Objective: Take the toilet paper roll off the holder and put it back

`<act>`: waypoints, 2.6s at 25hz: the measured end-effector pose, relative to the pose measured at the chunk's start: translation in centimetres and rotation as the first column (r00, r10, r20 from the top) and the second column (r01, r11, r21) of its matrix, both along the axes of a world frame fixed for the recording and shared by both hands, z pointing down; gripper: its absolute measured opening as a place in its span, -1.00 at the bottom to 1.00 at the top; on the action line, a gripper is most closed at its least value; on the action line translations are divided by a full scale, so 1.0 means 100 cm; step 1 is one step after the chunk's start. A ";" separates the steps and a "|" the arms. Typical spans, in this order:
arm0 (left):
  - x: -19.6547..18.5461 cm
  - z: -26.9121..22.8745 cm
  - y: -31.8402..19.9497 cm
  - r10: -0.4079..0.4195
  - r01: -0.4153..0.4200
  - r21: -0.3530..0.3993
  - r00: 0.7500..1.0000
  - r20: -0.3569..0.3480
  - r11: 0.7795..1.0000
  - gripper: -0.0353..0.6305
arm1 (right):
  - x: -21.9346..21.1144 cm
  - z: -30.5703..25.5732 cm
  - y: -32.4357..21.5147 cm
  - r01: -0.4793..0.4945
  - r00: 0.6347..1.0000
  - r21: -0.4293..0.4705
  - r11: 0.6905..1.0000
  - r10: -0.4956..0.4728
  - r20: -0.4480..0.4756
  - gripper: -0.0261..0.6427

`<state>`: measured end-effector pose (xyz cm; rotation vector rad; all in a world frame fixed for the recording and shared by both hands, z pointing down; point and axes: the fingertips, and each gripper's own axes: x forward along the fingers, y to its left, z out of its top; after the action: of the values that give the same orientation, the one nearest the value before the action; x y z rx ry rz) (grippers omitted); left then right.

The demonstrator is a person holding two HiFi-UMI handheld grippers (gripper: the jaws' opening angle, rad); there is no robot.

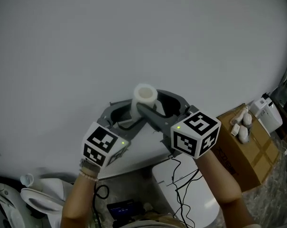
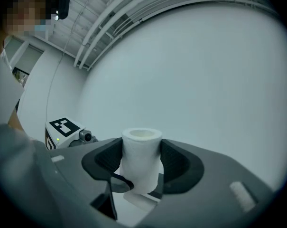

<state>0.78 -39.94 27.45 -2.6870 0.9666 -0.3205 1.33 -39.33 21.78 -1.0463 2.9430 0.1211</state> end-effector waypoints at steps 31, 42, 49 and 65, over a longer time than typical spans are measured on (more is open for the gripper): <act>-0.036 0.048 -0.076 -0.177 0.186 -0.123 0.981 0.079 0.975 -0.21 | -0.036 0.055 -0.096 0.043 0.997 -0.133 0.990 -0.051 -0.058 -0.16; -0.041 0.015 -0.056 -0.173 0.174 -0.049 0.985 0.019 0.984 -0.21 | -0.024 0.031 -0.082 0.025 1.000 -0.087 0.996 -0.026 -0.015 -0.15; -0.048 -0.012 -0.022 -0.187 0.189 0.031 0.980 -0.063 0.981 -0.33 | 0.001 0.008 -0.055 -0.023 0.999 0.012 1.000 0.022 0.037 -0.28; -0.065 -0.007 0.092 -0.182 0.193 0.075 0.974 -0.134 0.978 -0.91 | 0.041 0.042 0.061 -0.197 0.976 0.142 0.970 0.207 -0.060 -0.91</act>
<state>-5.75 -30.72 26.77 -2.5677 1.2459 -0.1414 5.40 -33.22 25.98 -1.3458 2.8341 0.3654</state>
